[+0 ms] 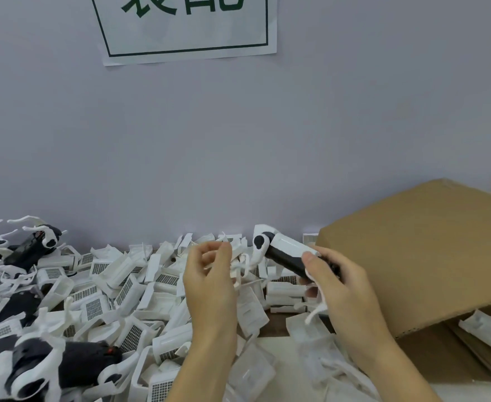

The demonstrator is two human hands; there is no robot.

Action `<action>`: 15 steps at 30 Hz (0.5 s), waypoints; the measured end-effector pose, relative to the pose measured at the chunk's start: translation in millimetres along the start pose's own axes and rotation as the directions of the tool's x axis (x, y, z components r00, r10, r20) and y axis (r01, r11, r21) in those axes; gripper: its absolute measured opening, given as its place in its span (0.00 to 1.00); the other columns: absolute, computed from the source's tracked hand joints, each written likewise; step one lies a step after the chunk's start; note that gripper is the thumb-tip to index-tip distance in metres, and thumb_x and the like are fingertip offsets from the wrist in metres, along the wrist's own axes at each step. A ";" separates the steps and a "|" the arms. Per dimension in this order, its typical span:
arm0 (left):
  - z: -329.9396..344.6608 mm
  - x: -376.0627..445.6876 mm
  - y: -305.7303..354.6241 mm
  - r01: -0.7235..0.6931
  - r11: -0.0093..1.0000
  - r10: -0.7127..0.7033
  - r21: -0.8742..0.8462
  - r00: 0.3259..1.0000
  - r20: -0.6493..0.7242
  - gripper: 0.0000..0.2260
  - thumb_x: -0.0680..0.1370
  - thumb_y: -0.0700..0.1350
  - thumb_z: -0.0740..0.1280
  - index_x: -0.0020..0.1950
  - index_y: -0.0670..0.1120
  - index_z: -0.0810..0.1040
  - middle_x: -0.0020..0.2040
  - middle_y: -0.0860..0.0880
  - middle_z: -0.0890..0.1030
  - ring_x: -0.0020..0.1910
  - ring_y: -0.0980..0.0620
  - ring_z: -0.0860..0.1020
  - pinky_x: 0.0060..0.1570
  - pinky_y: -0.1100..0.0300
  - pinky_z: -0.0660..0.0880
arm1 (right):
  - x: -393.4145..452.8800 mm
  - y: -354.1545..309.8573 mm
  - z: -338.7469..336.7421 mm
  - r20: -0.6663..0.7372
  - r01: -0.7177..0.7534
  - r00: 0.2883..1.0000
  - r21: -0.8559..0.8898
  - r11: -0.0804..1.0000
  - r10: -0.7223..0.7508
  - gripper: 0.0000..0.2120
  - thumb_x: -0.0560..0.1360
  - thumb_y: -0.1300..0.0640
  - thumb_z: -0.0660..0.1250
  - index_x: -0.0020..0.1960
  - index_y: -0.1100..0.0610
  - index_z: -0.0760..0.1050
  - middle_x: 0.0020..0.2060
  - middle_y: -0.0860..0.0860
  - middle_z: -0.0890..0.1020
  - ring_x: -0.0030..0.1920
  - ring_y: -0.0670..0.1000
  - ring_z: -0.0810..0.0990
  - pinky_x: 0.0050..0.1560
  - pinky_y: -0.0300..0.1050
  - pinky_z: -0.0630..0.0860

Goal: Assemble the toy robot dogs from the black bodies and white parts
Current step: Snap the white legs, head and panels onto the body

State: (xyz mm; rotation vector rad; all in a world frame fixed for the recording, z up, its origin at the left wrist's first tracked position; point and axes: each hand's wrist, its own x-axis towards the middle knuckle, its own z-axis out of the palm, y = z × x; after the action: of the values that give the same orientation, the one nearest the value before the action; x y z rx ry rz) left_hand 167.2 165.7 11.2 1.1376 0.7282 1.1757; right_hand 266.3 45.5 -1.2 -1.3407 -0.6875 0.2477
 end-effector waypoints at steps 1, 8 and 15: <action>-1.2 0.5 0.8 -0.017 1.000 0.018 -0.012 0.999 0.034 0.04 0.80 0.47 0.68 0.49 0.55 0.82 0.48 0.57 0.82 0.51 0.53 0.81 0.47 0.56 0.76 | 0.6 -0.6 -2.7 0.010 -0.017 1.000 0.025 1.000 0.017 0.13 0.70 0.43 0.68 0.49 0.48 0.84 0.39 0.49 0.84 0.38 0.49 0.81 0.36 0.41 0.76; -0.4 -3.8 2.0 0.083 0.996 -0.065 -0.041 0.942 0.329 0.13 0.82 0.42 0.64 0.52 0.53 0.87 0.54 0.50 0.86 0.57 0.46 0.82 0.62 0.45 0.75 | 3.3 1.0 -11.6 0.195 -0.086 0.979 0.152 0.985 0.056 0.26 0.68 0.40 0.70 0.52 0.61 0.82 0.45 0.59 0.81 0.40 0.53 0.78 0.40 0.50 0.73; -1.5 1.3 -1.0 0.069 0.997 -0.057 -0.033 0.961 0.270 0.15 0.81 0.35 0.64 0.46 0.49 0.88 0.48 0.47 0.86 0.49 0.47 0.82 0.51 0.50 0.78 | 2.7 -0.5 -11.1 0.237 -0.183 0.960 0.125 0.975 0.150 0.19 0.68 0.43 0.69 0.53 0.53 0.83 0.54 0.56 0.83 0.50 0.53 0.82 0.48 0.49 0.79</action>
State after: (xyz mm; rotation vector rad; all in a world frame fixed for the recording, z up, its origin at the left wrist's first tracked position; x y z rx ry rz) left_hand 166.5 167.4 9.9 1.2019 0.5240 0.9546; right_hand 274.8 37.8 -0.6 -1.2417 -0.7323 0.5844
